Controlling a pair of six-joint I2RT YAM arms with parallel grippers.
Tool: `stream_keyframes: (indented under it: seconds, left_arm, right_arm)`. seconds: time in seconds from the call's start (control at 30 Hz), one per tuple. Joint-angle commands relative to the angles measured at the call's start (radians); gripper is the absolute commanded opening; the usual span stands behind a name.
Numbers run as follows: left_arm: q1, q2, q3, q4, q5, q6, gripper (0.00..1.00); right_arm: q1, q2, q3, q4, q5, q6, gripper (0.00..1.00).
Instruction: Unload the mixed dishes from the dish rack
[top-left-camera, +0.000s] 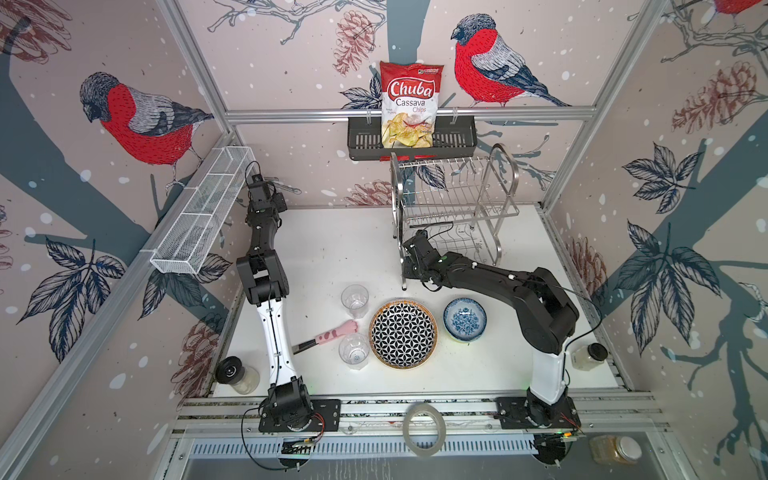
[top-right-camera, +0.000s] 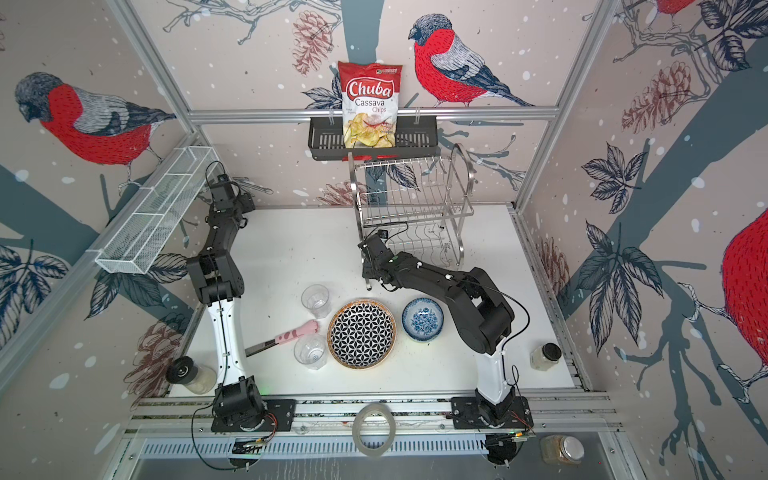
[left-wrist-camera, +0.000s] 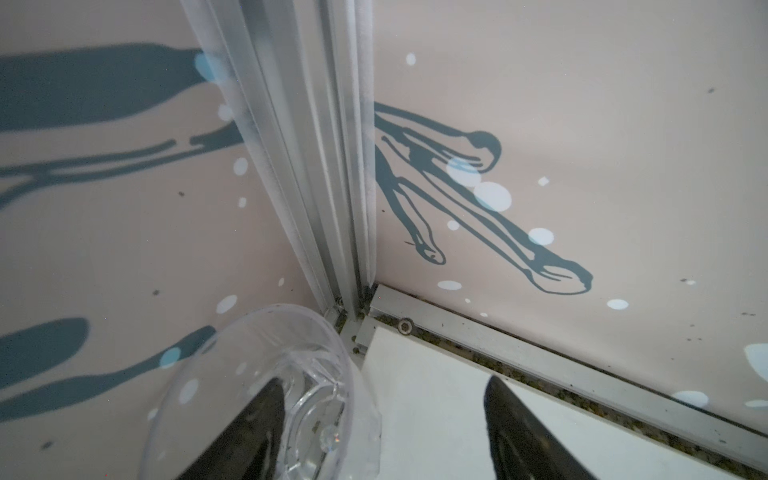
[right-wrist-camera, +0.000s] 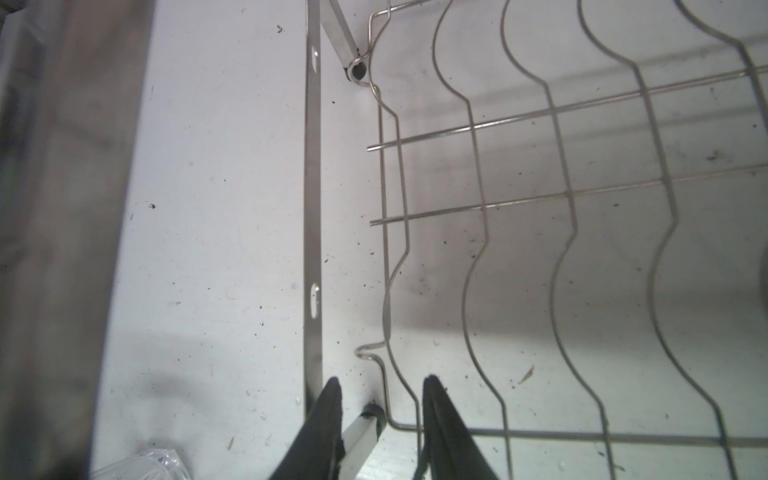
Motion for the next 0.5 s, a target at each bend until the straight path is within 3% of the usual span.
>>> stream_keyframes:
  seconds: [0.0,0.23,0.47]
  left_arm:
    - [0.002,0.007,0.012,0.048,0.037,-0.003,0.7]
    - [0.002,0.01,-0.001,-0.018,0.121,-0.012,0.65]
    - [0.002,-0.016,-0.025,-0.072,0.146,0.004,0.46]
  right_arm:
    - [0.006,-0.002,-0.003,-0.064,-0.038,0.013,0.35]
    - [0.004,-0.008,-0.011,-0.055,-0.04,0.013,0.34]
    - [0.005,-0.028,-0.038,-0.036,-0.038,0.019,0.34]
